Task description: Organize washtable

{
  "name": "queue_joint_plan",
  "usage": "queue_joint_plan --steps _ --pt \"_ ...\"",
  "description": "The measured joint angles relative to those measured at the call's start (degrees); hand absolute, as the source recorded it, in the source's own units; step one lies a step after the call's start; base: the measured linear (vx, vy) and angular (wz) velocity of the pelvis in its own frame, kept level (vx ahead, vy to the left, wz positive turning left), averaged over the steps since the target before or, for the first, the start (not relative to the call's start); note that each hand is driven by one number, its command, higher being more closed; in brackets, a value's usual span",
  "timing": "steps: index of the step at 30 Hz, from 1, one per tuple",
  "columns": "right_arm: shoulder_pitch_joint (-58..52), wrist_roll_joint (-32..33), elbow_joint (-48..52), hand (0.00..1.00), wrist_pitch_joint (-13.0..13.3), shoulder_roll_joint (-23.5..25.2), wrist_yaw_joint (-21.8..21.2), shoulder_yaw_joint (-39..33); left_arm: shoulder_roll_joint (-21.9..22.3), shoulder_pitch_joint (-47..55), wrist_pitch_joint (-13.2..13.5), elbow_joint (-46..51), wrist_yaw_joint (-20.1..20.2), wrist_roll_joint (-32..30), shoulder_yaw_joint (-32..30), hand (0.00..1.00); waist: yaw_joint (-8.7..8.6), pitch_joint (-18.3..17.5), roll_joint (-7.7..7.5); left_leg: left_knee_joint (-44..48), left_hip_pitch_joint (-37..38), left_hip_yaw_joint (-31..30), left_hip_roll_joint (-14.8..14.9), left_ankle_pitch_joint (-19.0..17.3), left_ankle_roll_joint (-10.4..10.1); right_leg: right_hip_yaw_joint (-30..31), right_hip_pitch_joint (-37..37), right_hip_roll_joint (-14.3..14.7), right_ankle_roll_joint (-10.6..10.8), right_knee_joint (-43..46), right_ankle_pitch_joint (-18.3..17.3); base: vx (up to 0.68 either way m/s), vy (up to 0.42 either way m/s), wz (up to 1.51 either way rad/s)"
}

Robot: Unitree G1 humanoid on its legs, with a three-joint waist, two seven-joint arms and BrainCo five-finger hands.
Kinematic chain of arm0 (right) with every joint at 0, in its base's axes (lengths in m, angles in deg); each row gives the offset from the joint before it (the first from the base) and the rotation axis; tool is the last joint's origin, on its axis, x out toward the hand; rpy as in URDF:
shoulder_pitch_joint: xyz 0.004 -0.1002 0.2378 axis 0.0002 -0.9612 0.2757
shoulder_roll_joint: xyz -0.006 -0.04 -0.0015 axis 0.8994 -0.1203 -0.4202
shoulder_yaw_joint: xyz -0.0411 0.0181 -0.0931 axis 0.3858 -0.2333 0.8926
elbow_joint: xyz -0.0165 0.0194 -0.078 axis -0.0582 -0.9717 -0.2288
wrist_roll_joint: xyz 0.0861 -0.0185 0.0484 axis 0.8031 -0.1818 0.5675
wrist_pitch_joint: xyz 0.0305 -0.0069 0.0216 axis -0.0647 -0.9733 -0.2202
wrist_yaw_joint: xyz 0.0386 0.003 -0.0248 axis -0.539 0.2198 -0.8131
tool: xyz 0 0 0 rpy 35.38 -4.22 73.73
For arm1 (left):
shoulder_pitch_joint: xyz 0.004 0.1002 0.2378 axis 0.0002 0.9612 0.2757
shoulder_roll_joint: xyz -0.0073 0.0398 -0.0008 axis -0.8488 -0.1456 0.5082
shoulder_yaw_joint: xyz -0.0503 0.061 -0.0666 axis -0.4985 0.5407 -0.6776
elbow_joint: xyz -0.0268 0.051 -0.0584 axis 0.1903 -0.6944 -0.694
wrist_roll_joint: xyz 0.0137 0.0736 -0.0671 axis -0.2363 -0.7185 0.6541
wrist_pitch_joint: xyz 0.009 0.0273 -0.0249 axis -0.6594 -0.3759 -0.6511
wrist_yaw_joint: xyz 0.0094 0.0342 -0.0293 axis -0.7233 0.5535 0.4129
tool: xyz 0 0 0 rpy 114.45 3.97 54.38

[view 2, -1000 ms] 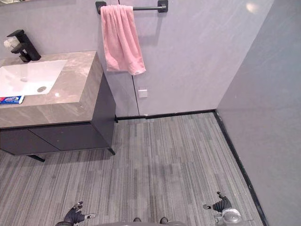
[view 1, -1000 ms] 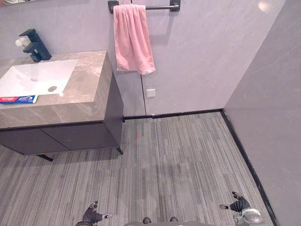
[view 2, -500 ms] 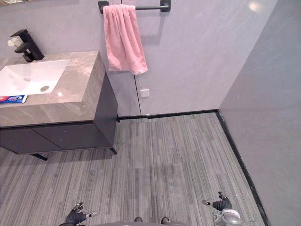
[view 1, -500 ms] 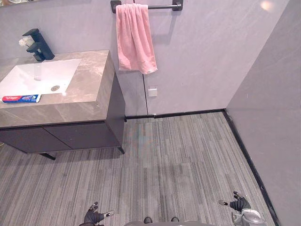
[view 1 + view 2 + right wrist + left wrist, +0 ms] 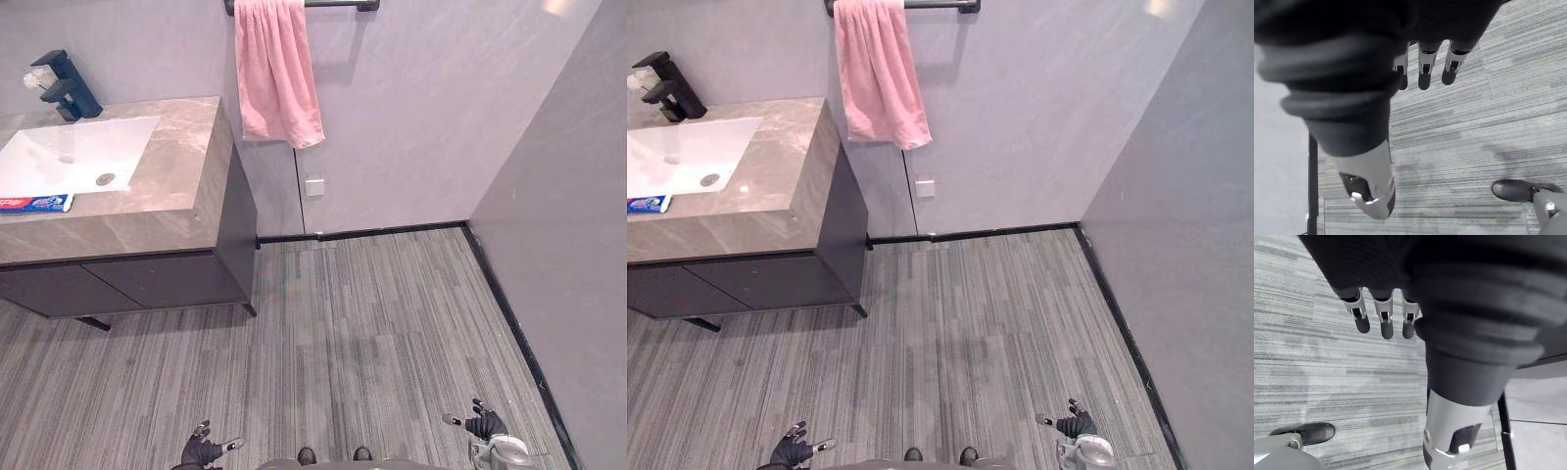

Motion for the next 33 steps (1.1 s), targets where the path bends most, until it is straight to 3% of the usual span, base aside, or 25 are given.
queue_joint_plan --steps 4,6,7,8,9,10,12,14,16,17,18,19,20,21,22,24,26,28,29,31,33 --pt "0.75 0.95 0.09 0.00 0.00 0.64 0.12 -0.03 0.30 -0.15 -0.01 0.07 -0.54 0.33 0.08 0.00 0.03 0.10 0.09 3.89 -2.66 1.80 0.59 -3.07 0.49 2.03 -1.66 0.28 0.26 0.17 -0.20 0.07 -0.005 -0.28" --pt "1.22 1.05 0.54 0.00 0.01 0.85 0.24 -0.06 0.40 -0.41 -0.02 0.79 -0.92 1.18 0.35 0.00 0.11 0.55 0.45 6.98 -3.95 2.78 1.38 -5.38 0.67 2.78 -3.37 0.65 1.43 3.45 -2.10 0.10 0.002 -0.30" --pt "1.72 1.10 0.57 0.00 0.00 1.09 0.29 -0.05 0.36 -0.57 -0.02 1.83 -0.97 1.23 0.49 0.00 0.26 0.96 0.46 9.51 -4.92 3.31 1.76 -7.07 0.91 2.91 -5.67 0.72 1.64 9.08 -5.11 0.08 -0.007 -0.26" --pt "1.80 1.40 0.57 0.00 0.00 1.16 0.29 -0.04 0.36 -0.81 0.00 2.49 -1.00 1.26 0.79 0.00 0.36 1.40 0.49 11.10 -5.06 3.71 1.97 -8.34 1.09 2.52 -7.69 0.60 2.92 14.15 -7.33 0.11 0.004 -0.35" --pt "1.84 1.50 0.57 0.00 -0.03 1.25 0.31 0.06 0.22 -1.31 -0.01 3.18 -1.02 1.58 1.82 0.00 0.93 2.05 0.77 12.87 -4.68 4.46 2.33 -9.88 1.47 0.58 -11.55 0.10 5.80 23.79 -9.83 0.08 0.021 -0.25" --pt "1.88 1.50 0.60 0.00 -0.02 1.39 0.32 0.09 0.02 -1.47 0.00 3.62 -1.02 1.68 2.38 0.00 0.98 2.19 0.63 13.38 -4.53 4.54 2.21 -10.18 1.55 -0.57 -13.24 -0.51 6.52 27.89 -10.45 0.12 0.041 -0.15" --pt "1.63 1.43 0.48 0.00 -0.17 2.19 0.32 0.43 -1.24 -2.49 0.00 5.00 -1.01 1.69 3.82 0.00 1.12 3.70 -0.41 12.92 -0.82 4.08 1.37 -11.79 2.66 -5.59 -18.86 -4.02 6.45 44.22 -11.69 0.15 0.033 0.13" --pt "1.52 1.40 0.41 0.00 -0.26 2.53 0.15 1.21 -2.34 -2.99 -0.03 5.32 -1.00 1.69 4.49 0.00 0.88 4.20 -0.73 13.13 0.63 3.56 1.01 -13.38 2.79 -7.92 -20.96 -6.40 5.32 48.03 -14.45 0.20 -0.003 0.14" --pt "1.82 1.41 0.48 0.00 -0.24 2.46 0.09 1.27 -2.52 -3.27 -0.02 5.54 -1.00 1.69 4.52 0.00 -0.10 4.24 -0.58 12.98 1.80 2.13 1.94 -14.17 2.34 -9.85 -23.21 -6.99 4.48 45.67 -15.86 0.27 -0.048 0.37" --pt "1.90 1.41 0.53 0.00 -0.20 2.21 0.09 1.27 -2.36 -4.01 -0.05 5.54 -1.00 1.68 4.74 0.00 -0.99 4.71 0.19 12.29 2.66 0.63 3.38 -14.27 2.15 -11.08 -24.56 -6.81 4.05 42.00 -15.62 0.36 -0.121 0.60" --pt "1.89 1.41 0.71 0.00 -0.21 1.83 0.08 1.28 -2.14 -4.62 -0.04 5.54 -1.00 1.67 5.35 0.00 -1.55 5.24 1.13 10.85 4.16 -0.33 5.27 -14.18 1.53 -11.36 -26.63 -5.56 2.61 35.51 -13.37 0.38 -0.139 0.51" --pt "1.84 1.41 0.81 0.00 -0.22 1.79 0.09 1.28 -2.14 -4.68 -0.04 5.54 -0.99 1.67 5.53 0.00 -1.60 5.26 1.16 10.81 4.37 -0.41 5.51 -14.18 1.48 -11.26 -26.83 -5.34 2.61 33.68 -12.31 0.42 -0.150 0.35" --pt "1.04 1.39 1.01 0.00 -0.20 1.65 0.08 1.28 -2.32 -4.81 0.01 5.53 -0.94 1.64 6.06 0.00 -1.64 4.82 -0.17 10.71 5.46 -0.98 5.19 -14.34 -0.42 -10.37 -27.08 -5.72 1.72 26.96 -5.21 0.37 -0.136 0.25" --pt "0.45 1.40 0.98 0.00 -0.19 1.29 0.10 1.25 -2.21 -4.85 -0.01 5.39 -0.92 1.62 6.36 0.00 -1.73 4.76 -0.47 10.71 6.17 -1.65 5.57 -14.94 -1.47 -10.52 -26.91 -6.26 -1.05 27.81 -2.03 0.48 -0.190 0.23" --pt "0.41 1.39 1.00 0.00 -0.25 0.61 0.19 1.14 -1.35 -5.10 0.08 5.16 -0.79 1.56 6.87 0.00 -1.63 4.63 1.35 11.22 6.68 -2.20 7.67 -14.88 -3.18 -12.18 -27.07 -5.24 -2.25 30.49 -4.09 0.47 -0.224 0.19" --pt "1.25 1.39 1.28 0.00 -0.07 0.96 0.09 1.19 -1.24 -5.76 0.08 5.44 -0.87 1.58 6.85 0.00 -1.92 4.55 1.32 15.45 4.92 -3.11 8.18 -12.36 -7.45 -13.13 -25.95 -5.00 -3.15 30.64 -7.07 0.53 -0.264 0.21" --pt "0.60 1.48 0.97 0.00 -0.01 1.16 0.18 1.33 0.28 -5.70 0.09 5.53 -0.89 1.60 6.61 0.00 -1.44 4.92 1.66 37.35 -3.41 -6.32 10.27 -7.78 -10.50 -14.38 -17.27 -3.15 -3.75 23.78 -7.88 0.58 -0.264 0.32" --pt "0.21 2.15 1.30 0.00 0.19 1.96 0.81 1.45 1.11 -4.73 -0.02 5.67 -0.88 1.63 6.60 0.00 -0.33 5.41 1.09 51.19 -8.25 -3.64 12.60 -8.85 -8.98 -14.89 -9.47 -2.25 -3.78 18.89 -7.87 0.41 -0.145 0.17" --pt "0.19 2.38 1.81 0.00 0.28 2.42 1.37 1.34 1.93 -4.57 -0.04 6.07 -0.89 1.63 6.60 0.00 0.63 5.71 0.24 55.15 -11.97 -0.88 13.81 -9.87 -7.22 -14.85 -5.69 -2.17 -3.78 16.32 -7.87 0.35 -0.111 0.08" --pt "0.63 3.14 3.02 0.00 0.49 2.75 1.79 1.20 2.79 -4.76 0.01 7.36 -0.89 1.63 6.62 0.00 1.82 5.94 -0.02 54.30 -18.17 1.31 14.21 -11.04 -5.27 -14.64 -2.63 -2.20 -3.73 12.66 -7.85 0.29 -0.036 0.02" --pt "2.05 3.21 2.86 0.00 0.53 3.26 2.07 1.18 2.66 -4.90 -0.01 7.29 -0.92 1.76 6.46 0.00 2.74 6.14 -0.17 47.28 -23.53 1.93 13.16 -11.13 -5.06 -14.35 -1.10 -2.56 -3.22 10.56 -7.83 0.27 0.067 -0.07"
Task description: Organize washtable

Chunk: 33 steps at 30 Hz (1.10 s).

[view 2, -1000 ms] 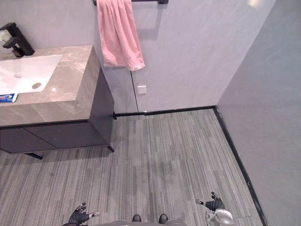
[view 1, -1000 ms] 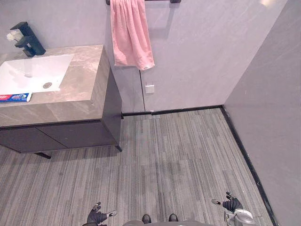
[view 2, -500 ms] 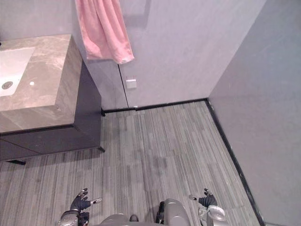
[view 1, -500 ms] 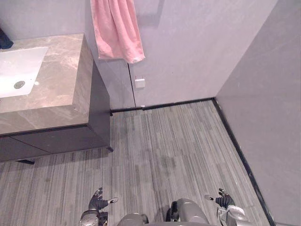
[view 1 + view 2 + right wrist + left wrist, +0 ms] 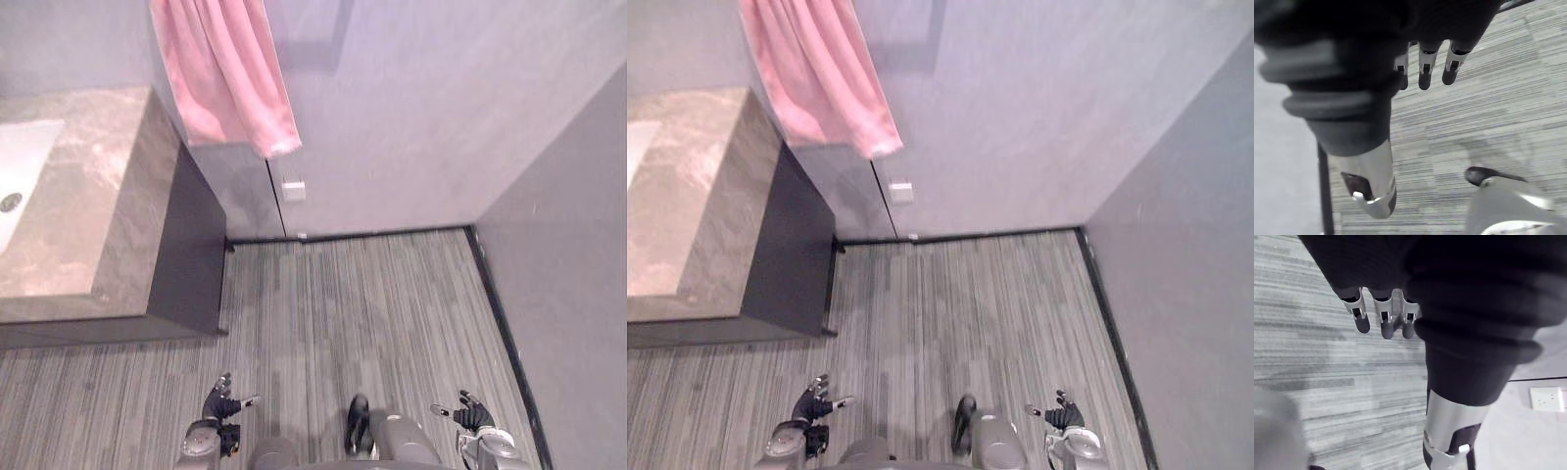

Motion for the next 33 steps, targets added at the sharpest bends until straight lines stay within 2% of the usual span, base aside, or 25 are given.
queue_joint_plan --steps 2,3,4,5,6,7,9,10,11,12,13,15,17,18,19,20,21,22,23,24,26,28,29,30,33 --pt "-0.05 0.00 -0.09 0.00 0.00 0.35 0.23 -0.01 -0.14 -0.29 -0.01 0.01 -0.16 0.00 -0.36 0.00 0.65 0.31 -0.60 -14.71 -1.12 -0.75 -3.35 1.45 -0.01 0.08 1.85 -1.59 2.28 -0.93 -1.05 0.31 0.170 -0.01" --pt "-0.15 -0.01 -0.09 0.00 0.01 0.08 0.29 0.00 0.00 -0.11 0.02 0.02 -0.15 0.02 -0.29 0.00 0.56 0.08 -0.01 -25.49 -0.84 -1.10 -5.18 6.81 0.68 0.02 2.92 -1.96 4.06 -1.05 -2.20 0.34 0.211 0.01" --pt "-0.17 -0.04 -0.44 0.00 -0.05 0.32 0.38 0.03 -0.38 0.15 0.01 -0.22 -0.24 0.12 -0.37 0.00 0.83 0.09 0.29 -27.86 0.23 -1.74 -5.89 13.60 3.75 0.69 3.67 -2.10 5.33 -1.03 -3.06 0.43 0.224 0.08" --pt "-0.21 -0.04 -0.65 0.00 -0.03 1.19 0.40 0.83 -1.38 -0.12 0.05 -0.18 -0.54 0.51 -0.41 0.00 1.11 -0.10 -2.25 -29.79 1.29 -0.94 -8.13 13.90 4.08 0.94 4.01 -4.16 5.84 -1.58 -3.09 0.38 0.156 0.16" --pt "-0.12 -0.09 -0.70 0.00 -0.03 1.29 0.43 0.89 -2.09 -0.99 0.04 -0.17 -0.75 0.53 -0.54 0.00 1.30 0.16 -3.66 -29.13 0.84 -0.86 -9.53 12.59 5.49 1.07 4.08 -5.62 6.41 -1.54 -3.15 0.37 0.138 0.26" --pt "-0.08 -0.09 -0.68 0.00 -0.03 1.20 0.45 0.87 -2.17 -1.23 -0.02 -0.17 -0.74 0.53 -0.66 0.00 1.57 0.29 -4.02 -27.81 0.56 -0.78 -9.88 11.41 5.85 1.46 4.14 -6.31 7.11 -0.87 -3.25 0.36 0.168 0.09" --pt "0.10 -0.15 -0.70 0.00 -0.02 1.22 0.46 0.91 -2.20 -0.75 -0.03 -0.24 -0.78 0.54 -1.18 0.00 2.00 0.41 -4.07 -24.03 1.56 -0.20 -9.83 6.99 6.41 3.49 2.40 -7.50 9.03 7.43 -4.40 0.32 0.163 -0.13" --pt "0.38 -0.22 -0.72 0.00 -0.01 1.52 0.41 1.53 -2.41 0.14 -0.07 -0.18 -0.76 0.54 -1.32 0.00 1.86 0.41 -4.06 -23.35 3.57 0.02 -9.84 4.56 6.81 5.01 -0.98 -8.96 10.83 17.90 -4.28 0.36 0.176 -0.13" --pt "0.43 -0.69 -0.72 0.00 -0.03 1.82 0.33 2.33 -2.89 0.63 -0.08 -0.11 -0.76 0.54 -1.16 0.00 1.67 0.43 -4.07 -23.42 6.10 0.04 -10.12 2.63 7.24 5.73 -5.05 -10.96 14.52 29.73 -1.40 0.44 0.190 -0.08" --pt "0.34 -0.78 -0.73 0.00 -0.04 1.90 0.29 2.63 -3.21 0.64 -0.09 -0.09 -0.75 0.52 -0.94 0.00 1.60 0.45 -4.02 -23.36 7.23 0.06 -10.17 1.79 7.63 6.28 -7.03 -11.77 15.22 34.80 -0.85 0.38 0.130 0.07" --pt "0.36 -1.00 -0.73 0.00 -0.15 2.16 0.24 3.02 -3.86 0.36 -0.08 -0.02 -0.79 0.52 -0.93 0.00 1.64 0.45 -4.02 -23.52 9.58 -0.07 -10.33 0.61 7.95 7.02 -10.32 -12.38 13.91 42.04 -3.03 0.40 0.086 0.14" --pt "0.50 -1.37 -0.77 0.00 -0.27 2.19 0.19 4.16 -4.82 0.32 -0.07 0.31 -1.11 0.52 -0.95 0.00 1.46 0.56 -3.81 -25.68 13.79 -0.37 -10.34 0.18 8.02 6.12 -14.14 -12.53 11.65 45.07 -5.41 0.42 0.019 0.17" --pt "1.85 -1.88 -0.69 0.00 -0.22 2.16 0.13 4.42 -5.00 0.29 -0.02 0.49 -1.17 0.51 -1.10 0.00 0.11 0.88 -3.06 -28.69 18.33 -0.85 -8.79 0.27 7.87 3.10 -17.87 -9.70 8.53 36.98 -7.18 0.40 -0.069 0.15" --pt "2.08 -1.91 -0.64 0.00 -0.20 2.14 0.14 4.42 -5.07 0.25 -0.02 0.49 -1.18 0.53 -1.18 0.00 0.06 0.90 -2.98 -28.99 18.99 -0.81 -8.33 0.27 7.85 2.82 -19.11 -8.80 8.33 33.95 -7.19 0.34 -0.118 0.10" --pt "1.98 -1.93 -0.53 0.00 -0.10 2.08 0.15 4.42 -5.03 -0.02 -0.02 0.46 -1.19 0.53 -1.49 0.00 -0.16 1.17 -2.51 -29.51 20.23 -0.85 -7.41 0.20 7.24 2.43 -20.82 -7.01 6.93 26.20 -5.77 0.33 -0.145 0.18" --pt "1.63 -1.93 -0.56 0.00 -0.15 2.07 0.15 4.44 -5.12 -0.11 0.02 0.47 -1.17 0.52 -1.47 0.00 -0.56 0.58 -3.52 -29.49 20.98 -1.11 -7.10 -0.35 5.64 2.74 -20.70 -5.95 5.93 17.68 -1.39 0.35 -0.158 0.36" --pt "0.93 -1.93 -0.63 0.00 -0.16 2.06 0.16 4.46 -5.65 -0.10 0.01 0.38 -1.16 0.48 -1.51 0.00 -1.15 0.35 -4.36 -29.41 21.96 -1.65 -7.46 -1.31 3.91 3.82 -20.21 -5.65 4.09 11.04 8.48 0.39 -0.160 0.37" --pt "0.98 -1.94 -1.60 0.00 -0.28 0.81 0.25 3.96 -3.89 -0.51 -0.10 -0.15 -0.98 0.43 -1.35 0.00 -1.18 0.38 -2.01 -29.82 22.82 -3.19 -5.63 -2.41 2.23 3.17 -18.60 -3.43 2.25 11.03 9.14 0.36 -0.146 0.19" --pt "1.03 -1.94 -1.69 0.00 -0.26 0.47 0.27 3.69 -3.09 -0.59 0.07 -0.09 -0.76 0.41 -1.38 0.00 -1.07 0.20 -1.74 -30.16 22.84 -3.91 -5.13 -1.68 1.09 3.44 -18.55 -2.79 1.94 11.14 8.25 0.46 -0.211 0.07" --pt "0.81 -2.08 -1.74 0.00 -0.35 0.38 0.26 2.59 -2.18 -0.97 0.04 -0.17 -0.56 0.40 -1.33 0.00 -1.41 0.15 -1.44 -30.18 23.67 -4.45 -4.70 -0.91 0.17 2.83 -18.05 -2.67 1.48 12.23 5.62 0.29 -0.153 0.03" --pt "-0.57 -2.45 -1.54 0.00 -0.51 0.43 0.28 1.61 -1.33 -1.88 -0.03 -0.13 -0.16 0.39 -1.19 0.00 -1.53 0.06 -0.92 -27.97 23.57 -5.29 -3.80 -0.62 -0.34 1.12 -16.32 -2.61 1.27 12.78 3.88 0.24 -0.132 0.42" --pt "-2.43 -2.48 -1.32 0.00 -0.66 0.75 0.29 1.58 -0.55 -2.73 0.01 0.16 0.00 0.37 -1.06 0.00 -1.10 0.07 -0.87 -20.06 21.76 -5.90 -2.80 0.29 -2.08 -0.99 -12.25 -2.60 1.20 11.77 2.55 0.23 -0.103 0.61" --pt "-3.06 -2.47 -0.26 0.00 -0.69 1.07 0.32 1.62 0.03 -2.68 0.02 0.52 0.02 0.38 -1.03 0.00 -0.97 0.05 -0.77 -12.47 19.00 -5.57 -1.80 1.99 -4.60 -1.83 -9.37 -2.51 1.16 9.98 2.43 0.18 -0.029 0.29" --pt "-2.75 -2.41 0.74 0.00 -0.55 1.25 0.35 1.64 0.47 -2.40 0.00 0.49 0.04 0.39 -0.94 0.00 -0.64 -0.18 -0.69 -7.87 16.50 -4.14 -0.53 1.04 -3.75 -1.73 -7.46 -2.61 1.16 8.26 2.45 0.16 -0.006 0.17" --pt "-2.23 -2.31 1.71 0.00 -0.22 1.31 0.37 1.11 0.45 -2.53 -0.01 0.49 0.00 0.43 -0.95 0.00 -0.49 -0.46 -0.28 -12.02 13.53 -2.34 0.07 -0.27 -1.36 -1.82 -6.73 -2.88 1.58 7.21 2.71 0.07 0.053 0.03"
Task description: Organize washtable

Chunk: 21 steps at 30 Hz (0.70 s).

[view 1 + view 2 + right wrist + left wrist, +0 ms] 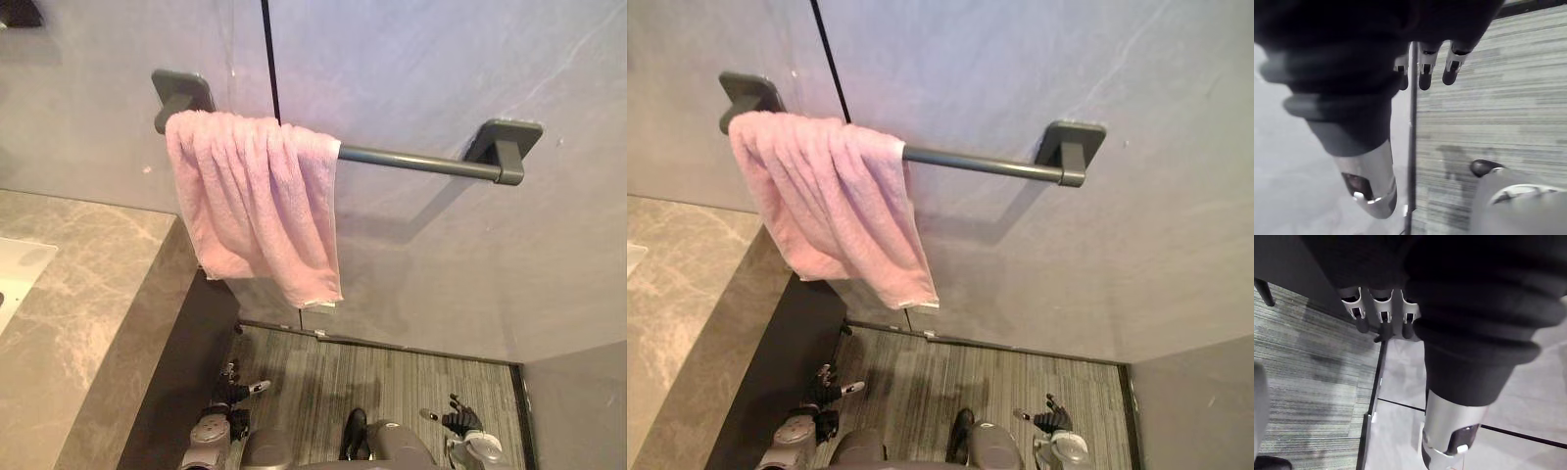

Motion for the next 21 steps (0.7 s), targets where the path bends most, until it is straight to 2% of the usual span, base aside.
queue_joint_plan --steps 1,2,4,6,11,17,21 --pt "0.05 0.01 -0.05 0.00 -0.07 0.08 0.02 -0.46 -0.11 -0.06 -0.01 -0.04 -0.03 0.01 0.00 0.00 0.48 -0.39 0.67 -6.71 -0.92 0.15 -0.10 1.12 1.10 0.07 -0.04 0.00 0.68 -0.05 0.35 0.06 0.131 -0.04" --pt "0.06 0.02 -0.37 0.00 -0.19 0.26 0.06 -0.66 -0.25 -0.09 -0.02 -0.28 -0.06 0.01 0.01 0.00 0.90 -0.64 0.90 -11.54 -0.48 -0.20 -0.56 1.62 0.97 0.76 -0.16 0.22 1.93 -0.31 0.50 0.06 0.141 -0.01" --pt "-0.05 0.02 -1.26 0.00 -0.24 0.94 0.01 -0.44 -0.99 0.08 -0.03 -0.75 -0.16 0.02 0.16 0.00 1.06 -1.64 -0.67 -15.48 0.68 -0.58 -3.18 3.49 1.99 1.53 -0.01 -0.78 3.71 -3.19 1.87 0.07 0.150 0.14" --pt "0.20 0.01 -1.66 0.00 -0.22 0.71 0.08 -0.54 -1.38 0.32 -0.09 -1.58 -0.17 0.02 0.18 0.00 1.07 -1.77 -0.90 -16.80 1.07 -0.58 -4.60 4.39 2.44 2.25 0.96 -1.41 4.28 -5.89 3.39 0.02 0.125 0.07" --pt "-0.13 -0.22 -1.90 0.00 -0.22 0.85 0.06 -0.85 -2.43 2.52 -0.10 -2.93 -0.11 -0.02 0.15 0.00 0.95 -2.25 -0.67 -19.48 3.94 0.12 -6.04 5.07 2.91 4.14 2.52 -1.62 4.55 -8.17 4.90 -0.01 0.047 -0.14" --pt "-0.48 -0.77 -3.62 0.00 -0.25 0.71 0.05 -0.83 -2.43 2.72 -0.10 -3.91 -0.10 -0.04 0.13 0.00 0.75 -3.24 -0.34 -25.56 6.21 0.60 -6.64 7.68 2.90 5.60 1.79 -1.24 4.09 -9.52 6.18 -0.05 -0.029 -0.14" --pt "-0.79 -0.78 -3.66 0.00 -0.26 -0.08 0.05 -0.54 -2.43 2.48 -0.09 -3.86 -0.30 -0.03 0.09 0.00 0.65 -3.67 0.00 -26.64 7.17 0.36 -6.80 7.90 2.93 6.34 1.95 -0.96 3.97 -9.96 6.58 -0.01 -0.018 -0.09"
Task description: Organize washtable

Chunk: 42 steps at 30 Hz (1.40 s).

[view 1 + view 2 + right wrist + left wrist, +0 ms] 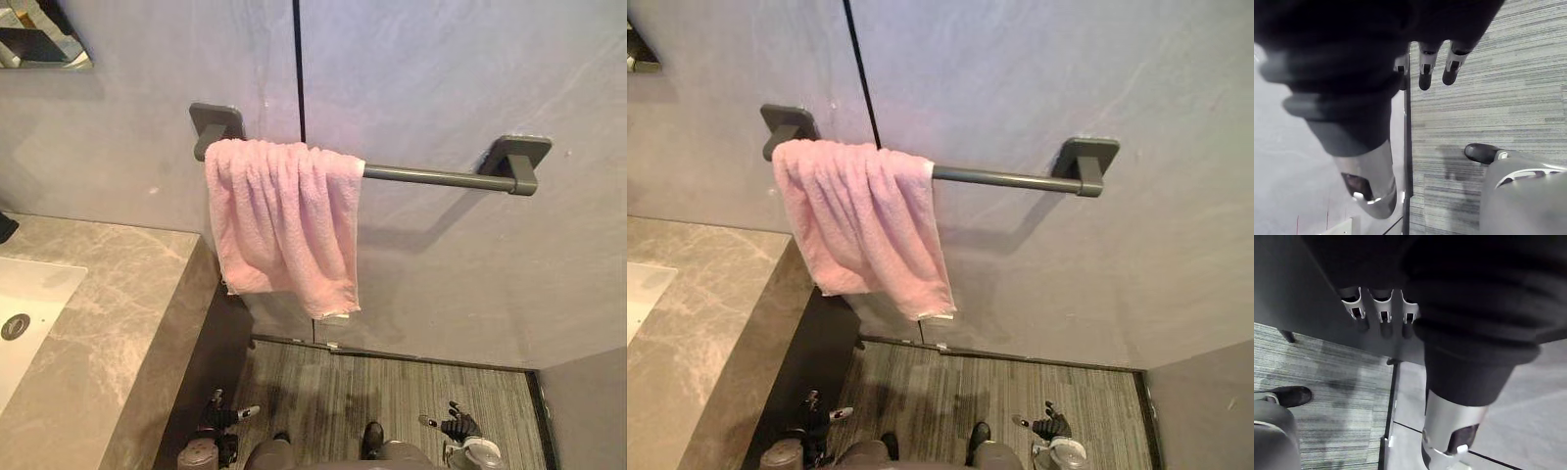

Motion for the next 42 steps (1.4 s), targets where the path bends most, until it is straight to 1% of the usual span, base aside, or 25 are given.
queue_joint_plan --steps 4,6,8,9,10,11,14,20,21,24,27,33,38,41,42 --pt "-0.02 0.00 0.02 0.00 0.03 -0.68 0.03 0.06 -0.04 0.13 0.05 3.52 -1.14 0.16 -0.04 0.00 -0.02 -1.18 -0.22 -1.41 0.03 -0.70 -0.45 0.72 0.35 -0.33 0.40 -0.03 0.09 -1.97 1.06 0.00 0.002 0.04" --pt "-0.01 0.00 0.05 0.00 0.05 -0.90 0.08 1.07 -0.04 0.80 0.12 8.81 -1.48 0.40 -0.01 0.00 -0.01 -1.28 -0.41 -1.67 0.02 -1.36 -0.62 0.96 0.48 -0.89 1.05 -0.06 0.14 -2.96 1.47 0.01 0.002 0.12" --pt "0.02 0.00 0.30 0.00 0.11 -0.90 0.13 1.68 -0.04 2.94 0.53 19.12 -2.37 1.96 -0.04 0.00 0.05 -1.40 -0.56 -1.72 0.01 -2.11 -0.72 1.00 0.52 -1.32 1.50 -0.06 0.13 -3.46 1.59 0.01 -0.002 0.10" --pt "0.02 -0.01 0.36 0.00 0.14 -0.91 0.14 1.70 -0.04 3.43 0.65 21.05 -2.44 2.08 -0.04 0.00 0.05 -1.42 -0.56 -1.73 0.04 -2.22 -0.75 1.01 0.53 -1.43 1.76 -0.05 0.15 -3.82 1.72 0.01 -0.001 0.08" --pt "0.04 -0.01 0.57 0.00 0.16 -0.91 0.20 1.74 -0.02 4.66 0.87 26.59 -2.49 2.61 -0.05 0.00 0.10 -1.66 -0.51 -1.87 -0.05 -2.28 -0.81 1.05 0.60 -1.52 1.94 -0.01 0.03 -4.48 2.04 0.00 0.000 0.00" --pt "0.06 -0.04 0.89 0.00 0.24 -0.93 0.42 1.80 0.01 5.49 1.45 29.90 -2.55 3.42 -0.09 0.00 0.14 -1.98 -0.39 -2.34 -0.08 -2.28 -0.94 1.24 0.81 -1.48 1.94 -0.01 0.02 -5.06 2.39 0.00 0.000 0.00" --pt "0.34 -0.56 2.04 0.00 0.28 -1.03 1.12 2.49 0.00 6.15 2.10 35.50 -2.98 4.00 -0.39 0.00 0.09 -2.50 -0.04 -3.65 -0.03 -2.23 -1.28 1.93 0.88 -1.42 1.96 -0.07 0.13 -6.45 3.19 0.00 0.000 0.00" --pt "0.50 -1.68 2.55 0.00 0.25 -1.30 1.12 2.84 -0.09 6.05 2.99 44.68 -3.90 4.00 -0.71 0.00 -0.04 -2.65 -0.23 -3.70 0.03 -2.25 -1.34 1.93 0.89 -1.32 2.53 0.07 -0.23 -7.90 4.05 0.00 0.000 0.00" --pt "0.54 -2.01 2.55 0.00 0.25 -1.29 1.11 2.94 -0.35 6.02 3.33 47.59 -4.55 3.97 -0.70 0.00 -0.13 -2.77 -0.39 -3.70 0.04 -2.22 -1.40 1.93 0.89 -1.28 2.86 0.11 -0.14 -8.68 4.50 0.00 0.000 0.00" --pt "0.59 -2.06 2.55 0.00 0.24 -1.42 1.10 3.53 -1.10 5.59 4.48 50.17 -5.12 3.88 -0.72 0.00 -0.36 -2.91 -0.42 -3.70 0.05 -2.06 -1.43 1.93 0.89 -1.09 2.92 0.13 -0.20 -9.10 4.84 -0.02 0.008 -0.04" --pt "0.65 -2.10 2.72 0.00 0.18 -1.42 1.07 3.88 -2.30 4.41 4.61 51.37 -6.19 3.30 -0.75 0.00 -1.33 -2.98 -0.49 -3.70 0.06 -1.77 -1.52 1.94 0.90 -0.76 3.29 0.23 -0.38 -10.31 5.73 -0.03 0.007 -0.06" --pt "0.42 -2.17 4.38 0.00 0.04 -1.78 0.91 4.02 -3.33 1.66 4.60 51.44 -6.08 3.15 -0.64 0.00 -1.68 -3.07 -0.57 -3.86 0.24 -0.93 -1.51 1.94 0.91 0.42 2.77 0.28 -0.31 -10.33 6.17 -0.03 0.005 -0.11" --pt "0.57 -2.59 4.68 0.00 0.02 -2.81 -0.30 6.14 -7.36 -1.94 4.60 51.07 -5.93 3.20 -0.51 0.00 -2.28 -3.12 -0.65 -5.62 1.11 -0.82 -1.60 2.32 0.91 0.90 2.49 0.39 -0.29 -10.41 6.18 -0.01 -0.001 -0.05" --pt "0.56 -2.65 4.74 0.00 -0.06 -3.05 -0.33 6.13 -8.21 -2.56 4.62 50.73 -6.48 3.27 -0.64 0.00 -2.43 -3.12 -0.65 -5.87 0.99 -0.73 -1.68 2.32 0.91 1.12 2.14 0.39 -0.29 -10.45 6.18 0.01 0.006 -0.04" --pt "0.60 -2.65 4.74 0.00 -0.08 -3.08 -0.32 6.14 -8.46 -2.56 4.59 50.59 -6.39 3.23 -0.53 1.00 -2.42 -3.13 -0.67 -5.93 0.98 -0.73 -1.70 2.32 0.91 1.14 2.09 0.38 -0.29 -10.50 6.18 0.00 0.010 -0.03"
